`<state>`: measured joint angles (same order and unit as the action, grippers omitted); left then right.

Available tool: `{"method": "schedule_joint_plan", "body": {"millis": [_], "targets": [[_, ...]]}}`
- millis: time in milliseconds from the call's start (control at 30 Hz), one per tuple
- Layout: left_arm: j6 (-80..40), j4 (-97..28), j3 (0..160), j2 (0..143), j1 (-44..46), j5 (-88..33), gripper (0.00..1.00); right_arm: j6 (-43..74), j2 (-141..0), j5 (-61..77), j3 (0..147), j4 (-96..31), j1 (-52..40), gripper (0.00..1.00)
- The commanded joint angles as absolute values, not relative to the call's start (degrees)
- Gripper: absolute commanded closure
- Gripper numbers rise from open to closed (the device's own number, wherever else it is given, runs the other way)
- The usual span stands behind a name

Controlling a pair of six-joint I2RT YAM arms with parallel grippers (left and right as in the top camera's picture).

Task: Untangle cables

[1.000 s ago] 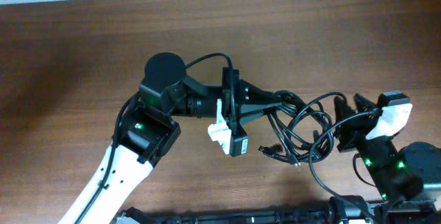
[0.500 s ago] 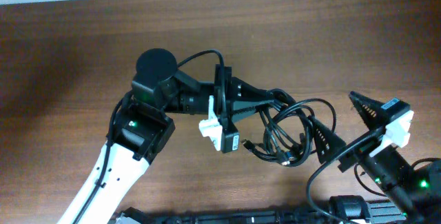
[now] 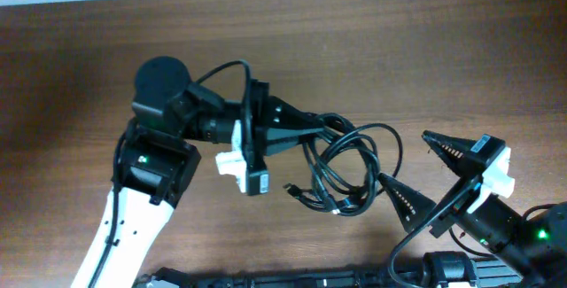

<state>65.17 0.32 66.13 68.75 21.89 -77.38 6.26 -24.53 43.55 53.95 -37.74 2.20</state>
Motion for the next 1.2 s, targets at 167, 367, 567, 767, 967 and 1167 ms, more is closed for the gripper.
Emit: {"method": "schedule_joint_plan", "body": {"millis": [167,367,567,767,967,1167], "targets": [[65.3,0.8,67.0,67.5,20.1,-83.3,1.0,6.9,-24.5,46.2,55.1,-37.1,1.9,0.02],[65.3,0.8,67.0,67.5,21.0,-83.1,1.0,9.5,-24.5,48.2,55.1,-36.3,1.9,0.01],[65.2,0.8,67.0,67.5,21.4,-83.2,1.0,9.5,-24.5,51.1,55.1,-34.9,1.9,0.01],[65.3,0.8,67.0,67.5,23.6,-83.2,1.0,9.5,-24.5,51.0,55.1,-34.9,1.9,0.01],[65.3,0.8,67.0,67.5,23.6,-82.9,1.0,9.5,-24.5,51.0,55.1,-34.9,1.9,0.01],[65.3,-0.1,67.0,67.5,23.5,-78.0,1.0,9.5,-24.5,50.4,55.1,-34.9,1.9,0.01]]}}
